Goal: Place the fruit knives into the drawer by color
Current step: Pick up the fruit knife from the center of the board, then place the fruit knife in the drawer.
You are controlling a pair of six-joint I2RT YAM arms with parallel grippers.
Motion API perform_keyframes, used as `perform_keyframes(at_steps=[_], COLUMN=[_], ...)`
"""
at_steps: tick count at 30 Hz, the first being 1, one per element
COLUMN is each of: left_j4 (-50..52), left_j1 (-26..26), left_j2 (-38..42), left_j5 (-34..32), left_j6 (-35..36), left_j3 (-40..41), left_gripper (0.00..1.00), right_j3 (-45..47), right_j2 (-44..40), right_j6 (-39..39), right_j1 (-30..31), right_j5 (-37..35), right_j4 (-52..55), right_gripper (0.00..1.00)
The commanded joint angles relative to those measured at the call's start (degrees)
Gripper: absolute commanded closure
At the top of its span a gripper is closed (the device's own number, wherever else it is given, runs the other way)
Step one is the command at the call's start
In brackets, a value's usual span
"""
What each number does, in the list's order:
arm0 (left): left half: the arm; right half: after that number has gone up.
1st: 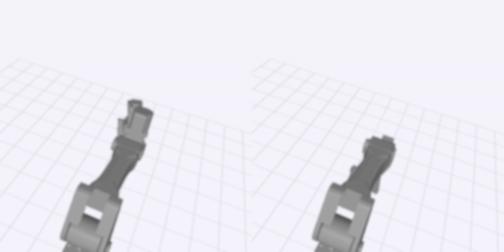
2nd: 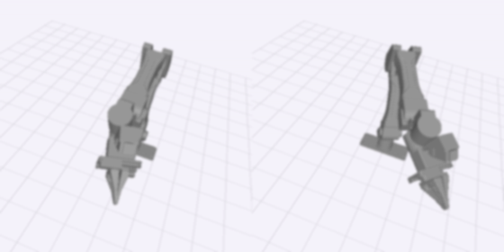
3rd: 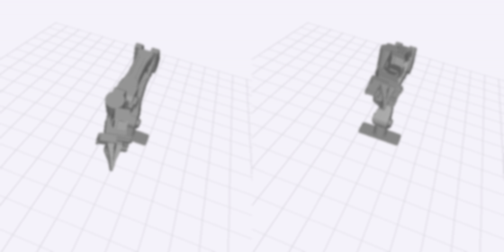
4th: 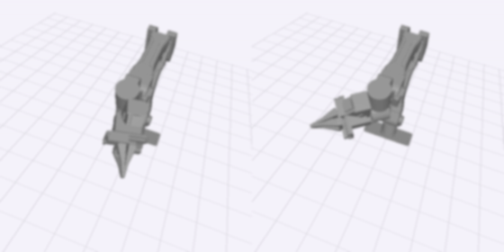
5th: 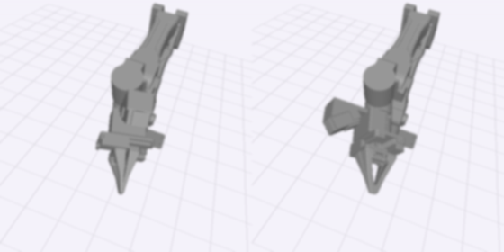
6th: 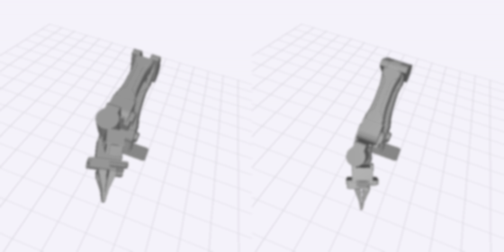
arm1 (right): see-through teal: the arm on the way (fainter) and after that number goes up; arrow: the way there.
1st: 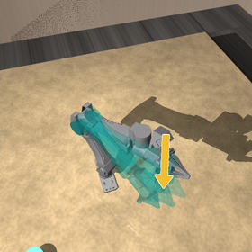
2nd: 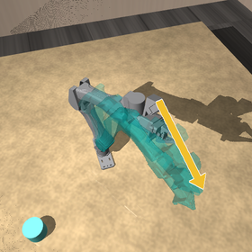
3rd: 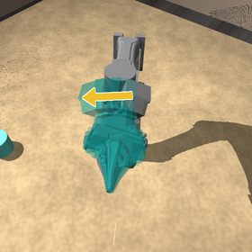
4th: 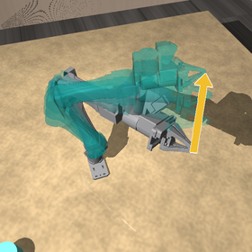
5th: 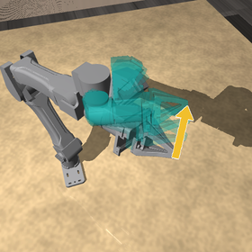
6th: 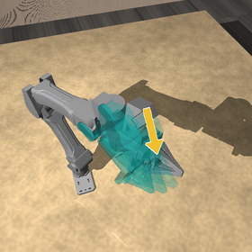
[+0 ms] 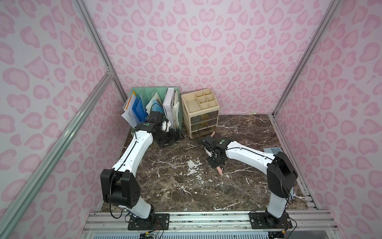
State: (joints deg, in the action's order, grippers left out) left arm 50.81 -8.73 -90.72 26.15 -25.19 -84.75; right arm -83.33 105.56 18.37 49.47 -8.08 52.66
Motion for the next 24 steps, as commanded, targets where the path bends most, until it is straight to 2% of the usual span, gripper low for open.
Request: perform_keyframes(at_steps=[1, 6, 14, 24], left_j4=[0.11, 0.38, 0.85, 1.29], left_j1=[-0.12, -0.32, -0.67, -0.83], left_j2=[-0.56, -1.00, -1.66, -2.01], left_j5=[0.06, 0.04, -0.03, 0.47], left_j6=[0.32, 0.23, 0.23, 0.35], left_j3=[-0.92, -1.84, -4.14, -6.35], left_gripper=[0.02, 0.01, 0.01, 0.01], right_j3=[-0.98, -5.26, -14.40, -13.71], right_j2=[-0.59, -0.76, 2.75, 0.49], right_j6=[1.23, 4.69, 14.35, 25.71], right_j1=[-0.16, -0.81, -2.37, -8.46], right_j5=[-1.20, -0.14, 1.75, 7.95], right_j4=[2.39, 4.32, 9.60, 7.53], right_gripper=[0.82, 0.82, 0.79, 0.78])
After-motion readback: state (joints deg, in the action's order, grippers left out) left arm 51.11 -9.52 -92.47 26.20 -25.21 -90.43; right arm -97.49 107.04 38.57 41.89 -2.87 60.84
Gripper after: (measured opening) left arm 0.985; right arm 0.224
